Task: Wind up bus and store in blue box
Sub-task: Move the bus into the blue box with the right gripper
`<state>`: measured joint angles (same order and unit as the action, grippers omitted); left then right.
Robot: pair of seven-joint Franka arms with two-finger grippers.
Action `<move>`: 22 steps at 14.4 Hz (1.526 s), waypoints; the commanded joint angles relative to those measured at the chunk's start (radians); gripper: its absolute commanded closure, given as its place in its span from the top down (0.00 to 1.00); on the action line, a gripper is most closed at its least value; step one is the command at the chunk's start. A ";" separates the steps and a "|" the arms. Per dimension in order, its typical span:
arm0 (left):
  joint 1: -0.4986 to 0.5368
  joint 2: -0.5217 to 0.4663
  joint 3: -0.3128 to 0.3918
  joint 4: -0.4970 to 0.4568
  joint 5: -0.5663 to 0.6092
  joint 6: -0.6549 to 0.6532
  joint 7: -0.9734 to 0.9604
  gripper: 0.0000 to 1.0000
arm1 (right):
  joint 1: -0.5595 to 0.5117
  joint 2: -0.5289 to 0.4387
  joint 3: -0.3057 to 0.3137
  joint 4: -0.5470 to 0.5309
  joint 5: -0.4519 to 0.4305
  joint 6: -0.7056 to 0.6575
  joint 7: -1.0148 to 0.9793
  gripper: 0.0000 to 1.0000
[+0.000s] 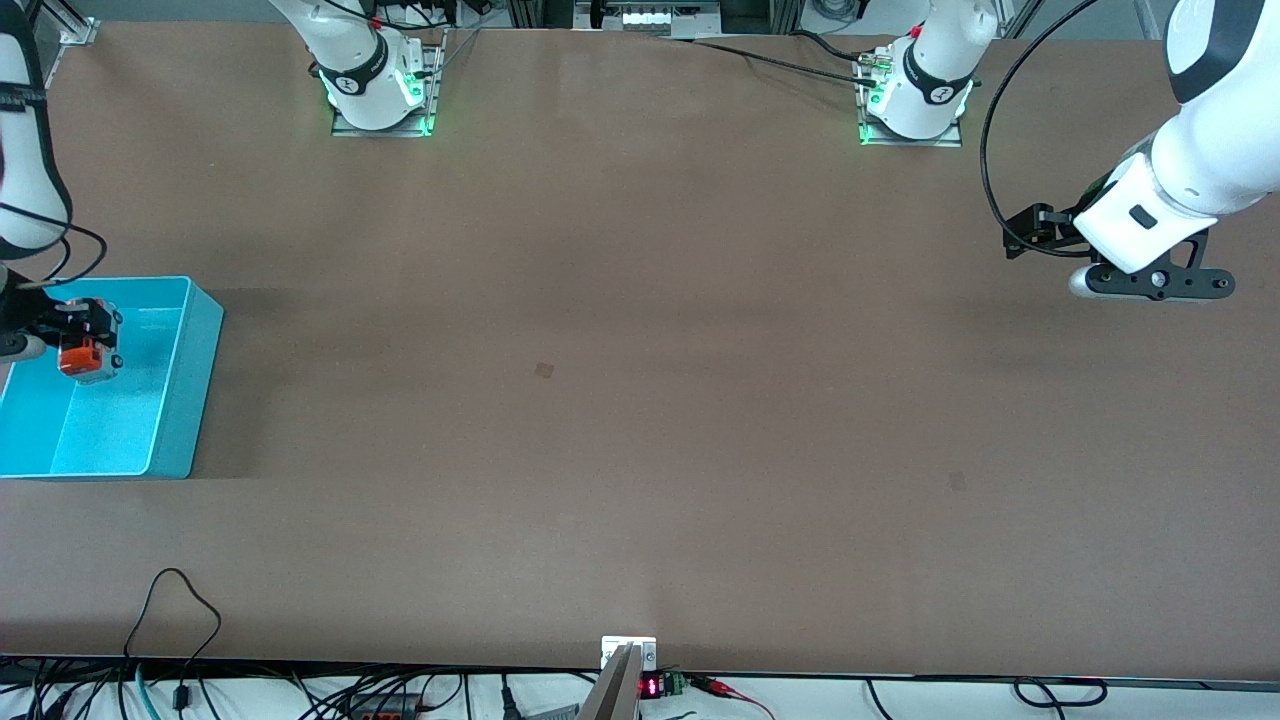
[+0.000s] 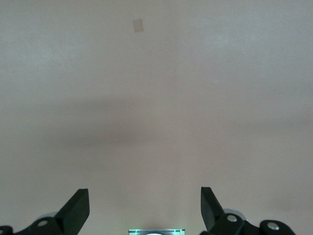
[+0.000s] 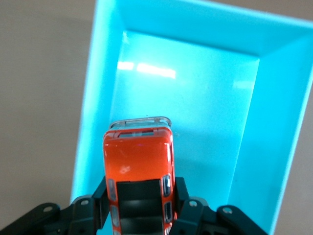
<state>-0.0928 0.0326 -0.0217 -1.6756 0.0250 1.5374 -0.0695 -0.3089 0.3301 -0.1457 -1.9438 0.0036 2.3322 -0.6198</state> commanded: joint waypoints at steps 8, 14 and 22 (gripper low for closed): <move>-0.002 -0.016 -0.007 -0.003 -0.011 -0.019 -0.006 1.00 | -0.056 0.158 -0.038 0.011 -0.014 0.051 0.098 0.00; -0.002 -0.016 -0.009 -0.001 -0.011 -0.030 -0.006 1.00 | -0.070 0.190 -0.038 0.014 -0.013 0.062 0.103 0.26; -0.001 -0.016 -0.009 -0.001 -0.011 -0.030 -0.006 1.00 | -0.068 0.190 -0.038 0.032 -0.017 0.091 0.091 1.00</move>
<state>-0.0935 0.0325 -0.0301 -1.6756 0.0246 1.5209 -0.0695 -0.3670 0.5201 -0.1916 -1.9380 -0.0005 2.4211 -0.5329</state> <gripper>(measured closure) 0.000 0.000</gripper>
